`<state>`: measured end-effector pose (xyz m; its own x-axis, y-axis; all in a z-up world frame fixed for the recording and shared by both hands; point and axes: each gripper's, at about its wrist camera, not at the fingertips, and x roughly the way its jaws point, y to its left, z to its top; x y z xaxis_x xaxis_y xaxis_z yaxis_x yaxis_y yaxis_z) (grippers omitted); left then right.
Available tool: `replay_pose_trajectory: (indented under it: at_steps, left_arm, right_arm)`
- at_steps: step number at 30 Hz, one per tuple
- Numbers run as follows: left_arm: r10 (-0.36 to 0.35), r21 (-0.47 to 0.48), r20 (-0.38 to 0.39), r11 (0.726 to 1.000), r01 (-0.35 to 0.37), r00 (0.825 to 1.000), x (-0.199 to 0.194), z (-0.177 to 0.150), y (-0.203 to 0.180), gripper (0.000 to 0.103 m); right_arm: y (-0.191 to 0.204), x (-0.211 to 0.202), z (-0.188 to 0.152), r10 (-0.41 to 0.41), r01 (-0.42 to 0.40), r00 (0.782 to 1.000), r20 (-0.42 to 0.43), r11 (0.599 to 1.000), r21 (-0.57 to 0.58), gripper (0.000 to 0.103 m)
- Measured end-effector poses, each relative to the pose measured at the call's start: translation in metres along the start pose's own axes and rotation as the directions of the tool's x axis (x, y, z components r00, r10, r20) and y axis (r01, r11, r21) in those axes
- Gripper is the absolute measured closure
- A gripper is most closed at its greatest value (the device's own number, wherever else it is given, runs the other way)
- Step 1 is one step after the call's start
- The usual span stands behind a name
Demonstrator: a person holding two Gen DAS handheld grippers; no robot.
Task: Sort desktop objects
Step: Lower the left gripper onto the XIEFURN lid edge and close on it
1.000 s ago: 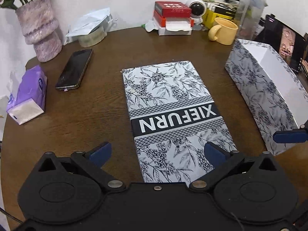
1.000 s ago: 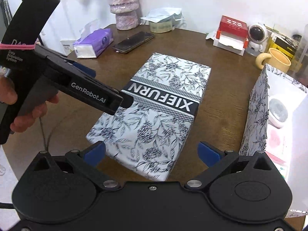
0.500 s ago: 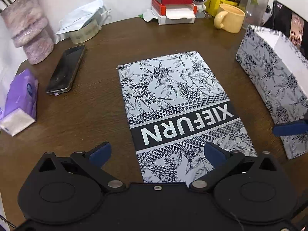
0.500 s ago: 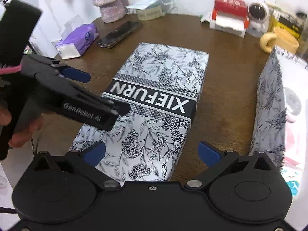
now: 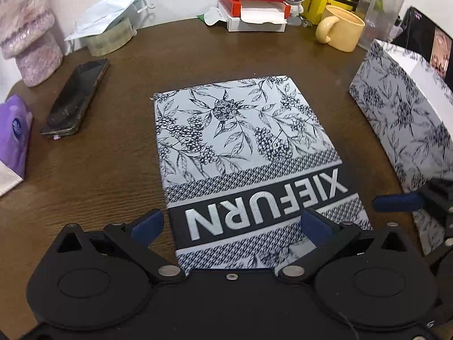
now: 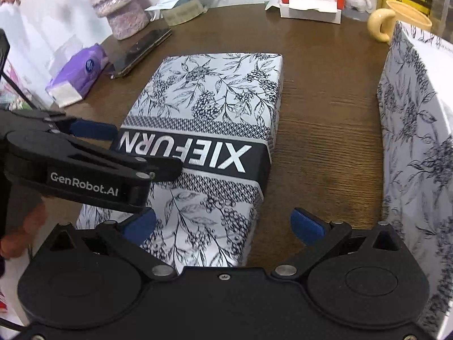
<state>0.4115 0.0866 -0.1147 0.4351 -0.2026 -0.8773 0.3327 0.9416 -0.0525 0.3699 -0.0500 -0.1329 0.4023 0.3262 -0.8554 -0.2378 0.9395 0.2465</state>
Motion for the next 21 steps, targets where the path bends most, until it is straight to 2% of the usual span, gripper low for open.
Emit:
replay_pose_trajectory:
  at_steps: [9,16,21]
  left_arm:
    - [-0.021,-0.071,0.027,0.997,0.022,0.999,0.003,-0.004,0.005,0.000]
    - [-0.045,-0.148,0.046,0.988,0.051,0.998,0.005,-0.012,0.013,0.000]
    - [-0.039,-0.171,0.049,0.984,0.047,0.998,0.004,-0.013,0.013,0.000]
  right_arm:
    - [-0.008,0.012,-0.001,0.085,-0.086,0.996,0.018,0.993,0.082,0.000]
    - [0.000,0.014,-0.004,0.114,-0.115,0.993,0.037,0.993,0.033,0.000]
    - [0.001,0.014,-0.004,0.115,-0.117,0.992,0.043,0.993,0.032,0.000]
